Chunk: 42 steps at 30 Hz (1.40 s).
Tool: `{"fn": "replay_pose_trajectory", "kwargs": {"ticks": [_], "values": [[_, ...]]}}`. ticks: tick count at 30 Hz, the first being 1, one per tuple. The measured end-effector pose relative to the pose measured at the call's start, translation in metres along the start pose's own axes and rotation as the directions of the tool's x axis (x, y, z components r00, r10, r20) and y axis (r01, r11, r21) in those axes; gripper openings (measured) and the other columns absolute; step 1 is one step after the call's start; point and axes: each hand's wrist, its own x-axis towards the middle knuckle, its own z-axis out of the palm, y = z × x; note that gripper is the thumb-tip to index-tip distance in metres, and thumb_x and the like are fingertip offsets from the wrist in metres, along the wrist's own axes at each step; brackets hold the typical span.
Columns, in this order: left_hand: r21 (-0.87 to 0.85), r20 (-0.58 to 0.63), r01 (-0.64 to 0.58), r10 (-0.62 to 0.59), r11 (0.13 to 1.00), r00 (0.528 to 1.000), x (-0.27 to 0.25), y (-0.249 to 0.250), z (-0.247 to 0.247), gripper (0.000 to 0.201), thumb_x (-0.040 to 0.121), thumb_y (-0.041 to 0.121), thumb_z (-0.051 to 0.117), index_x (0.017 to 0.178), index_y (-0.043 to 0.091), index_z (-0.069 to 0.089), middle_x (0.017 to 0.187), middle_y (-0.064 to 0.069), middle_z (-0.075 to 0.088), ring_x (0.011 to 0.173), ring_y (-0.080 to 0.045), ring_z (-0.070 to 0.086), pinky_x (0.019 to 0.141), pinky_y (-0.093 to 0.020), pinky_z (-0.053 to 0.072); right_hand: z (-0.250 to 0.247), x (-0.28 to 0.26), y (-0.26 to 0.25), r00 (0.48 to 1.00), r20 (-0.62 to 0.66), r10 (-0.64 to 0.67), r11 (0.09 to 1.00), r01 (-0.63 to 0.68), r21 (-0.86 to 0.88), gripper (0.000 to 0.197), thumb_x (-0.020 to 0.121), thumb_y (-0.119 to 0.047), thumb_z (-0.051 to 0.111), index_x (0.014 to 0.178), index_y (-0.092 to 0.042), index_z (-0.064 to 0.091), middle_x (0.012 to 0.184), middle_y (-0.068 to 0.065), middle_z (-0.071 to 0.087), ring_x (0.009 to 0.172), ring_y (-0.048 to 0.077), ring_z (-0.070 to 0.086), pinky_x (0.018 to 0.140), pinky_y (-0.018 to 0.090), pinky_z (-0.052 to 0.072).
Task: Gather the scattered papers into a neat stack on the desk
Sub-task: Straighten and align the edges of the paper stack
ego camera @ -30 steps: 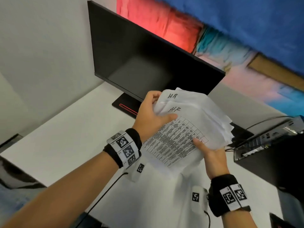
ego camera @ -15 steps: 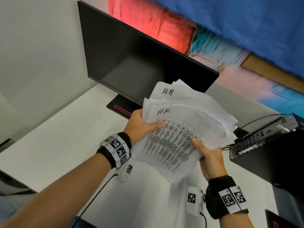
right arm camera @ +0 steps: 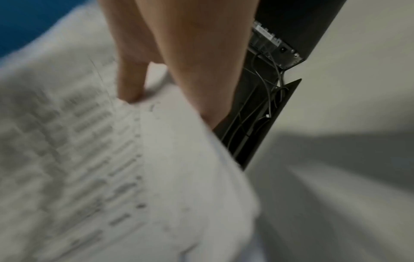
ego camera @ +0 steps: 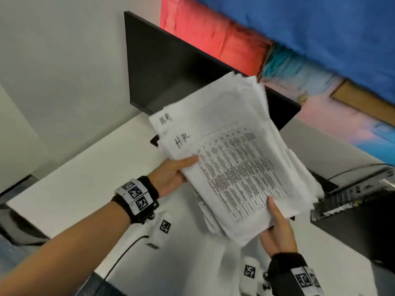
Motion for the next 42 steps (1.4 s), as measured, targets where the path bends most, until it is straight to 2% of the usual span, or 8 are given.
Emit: {"fn": "replay_pose_trajectory", "kwargs": {"ticks": [4, 6, 9, 14, 20, 30, 38, 42], "values": [[0.204, -0.156, 0.018, 0.014, 0.979, 0.988, -0.003, 0.032, -0.044, 0.086, 0.05, 0.048, 0.094, 0.124, 0.013, 0.066, 0.127, -0.013, 0.069, 0.107, -0.018, 0.072, 0.093, -0.041, 0.056, -0.002, 0.002, -0.029, 0.979, -0.032, -0.201, 0.959, 0.19, -0.209, 0.035, 0.099, -0.006, 0.06, 0.133, -0.007, 0.065, 0.125, 0.013, 0.075, 0.112, 0.025, 0.074, 0.087, 0.034, 0.062], [0.573, -0.224, 0.072, 0.071, 0.817, 0.972, 0.001, 0.049, -0.053, 0.084, 0.047, 0.054, 0.09, 0.117, 0.016, 0.066, 0.107, -0.004, 0.074, 0.089, -0.008, 0.074, 0.082, -0.033, 0.054, 0.0, -0.002, -0.043, 0.96, 0.016, -0.278, 0.911, 0.269, -0.312, 0.027, 0.097, 0.004, 0.058, 0.114, -0.013, 0.071, 0.111, 0.003, 0.081, 0.095, 0.013, 0.079, 0.073, 0.023, 0.063], [0.739, -0.149, 0.013, 0.145, 0.674, 0.978, 0.009, 0.054, -0.051, 0.078, 0.05, 0.043, 0.092, 0.119, 0.018, 0.067, 0.107, 0.007, 0.076, 0.103, -0.01, 0.071, 0.091, -0.029, 0.055, 0.006, -0.007, -0.053, 0.937, 0.071, -0.342, 0.869, 0.344, -0.356, 0.029, 0.098, 0.005, 0.057, 0.111, -0.018, 0.07, 0.1, -0.008, 0.083, 0.09, 0.006, 0.078, 0.07, 0.017, 0.06], [0.66, -0.114, -0.176, 0.329, 0.73, 0.937, 0.018, 0.022, -0.027, 0.045, 0.078, -0.001, 0.081, 0.121, 0.005, 0.068, 0.106, 0.001, 0.077, 0.087, -0.001, 0.072, 0.071, -0.019, 0.057, 0.017, 0.001, -0.041, 0.913, 0.097, -0.397, 0.847, 0.405, -0.344, 0.028, 0.096, 0.002, 0.06, 0.118, -0.015, 0.068, 0.1, -0.01, 0.082, 0.094, 0.005, 0.077, 0.074, 0.018, 0.059], [0.528, -0.3, -0.17, 0.37, 0.832, 0.879, 0.021, -0.005, -0.009, 0.022, 0.078, 0.011, 0.083, 0.097, 0.019, 0.075, 0.089, 0.008, 0.081, 0.083, -0.007, 0.077, 0.077, -0.027, 0.062, 0.027, 0.01, -0.017, 0.88, -0.001, -0.475, 0.826, 0.445, -0.345, 0.055, 0.073, -0.027, 0.079, 0.126, -0.016, 0.067, 0.102, -0.014, 0.082, 0.098, 0.004, 0.076, 0.076, 0.016, 0.059], [0.667, -0.297, -0.144, 0.439, 0.731, 0.848, 0.03, -0.003, -0.022, 0.056, 0.062, 0.041, 0.09, 0.11, 0.025, 0.067, 0.105, 0.002, 0.075, 0.097, -0.016, 0.072, 0.086, -0.041, 0.06, -0.015, 0.041, 0.009, 0.944, -0.111, -0.309, 0.819, 0.206, -0.535, 0.075, 0.078, -0.003, 0.084, 0.145, -0.014, 0.054, 0.131, 0.01, 0.067, 0.118, 0.028, 0.064, 0.098, 0.031, 0.046], [0.74, -0.426, -0.051, 0.525, 0.671, 0.737, 0.058, 0.021, 0.01, 0.058, 0.066, 0.072, 0.069, 0.064, 0.015, 0.056, 0.065, 0.003, 0.054, 0.06, -0.011, 0.05, 0.066, -0.028, 0.045, 0.002, 0.037, -0.02, 0.768, 0.128, -0.627, 0.509, 0.528, -0.68, 0.078, 0.087, -0.01, 0.08, 0.153, -0.027, 0.041, 0.136, 0.0, 0.054, 0.12, 0.01, 0.058, 0.097, 0.014, 0.048], [0.766, -0.476, 0.068, 0.492, 0.64, 0.729, 0.069, 0.022, 0.014, 0.058, 0.07, 0.073, 0.063, 0.06, 0.017, 0.049, 0.055, 0.002, 0.046, 0.052, -0.015, 0.044, 0.058, -0.028, 0.041, 0.015, 0.037, -0.024, 0.735, 0.189, -0.651, 0.441, 0.569, -0.694, 0.044, 0.097, -0.031, 0.068, 0.137, -0.017, 0.058, 0.133, 0.006, 0.059, 0.116, 0.019, 0.059, 0.096, 0.029, 0.051]]}}
